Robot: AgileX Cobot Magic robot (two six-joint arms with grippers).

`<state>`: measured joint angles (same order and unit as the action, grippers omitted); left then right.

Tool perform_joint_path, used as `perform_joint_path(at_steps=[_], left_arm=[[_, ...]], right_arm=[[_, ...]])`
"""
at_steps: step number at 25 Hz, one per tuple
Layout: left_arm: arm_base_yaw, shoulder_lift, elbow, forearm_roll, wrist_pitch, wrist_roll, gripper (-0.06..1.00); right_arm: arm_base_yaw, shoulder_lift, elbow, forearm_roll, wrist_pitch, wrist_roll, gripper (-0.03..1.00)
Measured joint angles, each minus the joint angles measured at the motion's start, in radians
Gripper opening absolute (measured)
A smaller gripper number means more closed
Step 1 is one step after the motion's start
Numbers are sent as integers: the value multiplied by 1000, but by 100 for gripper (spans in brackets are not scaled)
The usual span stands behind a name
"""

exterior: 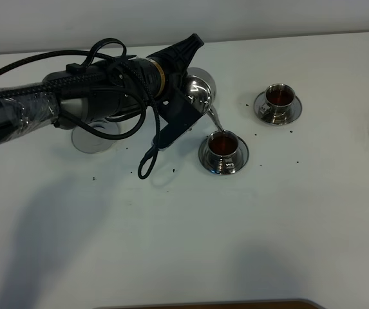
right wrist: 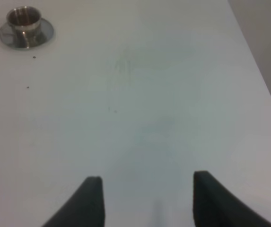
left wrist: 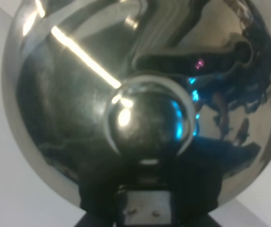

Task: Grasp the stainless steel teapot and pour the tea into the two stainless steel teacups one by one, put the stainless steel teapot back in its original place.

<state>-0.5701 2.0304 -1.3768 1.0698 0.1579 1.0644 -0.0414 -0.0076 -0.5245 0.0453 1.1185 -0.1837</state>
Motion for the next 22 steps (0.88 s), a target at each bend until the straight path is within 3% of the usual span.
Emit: perform_joint_path(at_steps=[12,17,22], left_arm=[[0,-2,0,-28,16,-176,25],[0,-35,0,-127,64,-189,25],[0,-118,0,-340,155,-189,25]], right_arm=[[0,0,0,0,0,1,43],[0,0,0,0,0,0,43],[0,0,0,0,0,0,43]])
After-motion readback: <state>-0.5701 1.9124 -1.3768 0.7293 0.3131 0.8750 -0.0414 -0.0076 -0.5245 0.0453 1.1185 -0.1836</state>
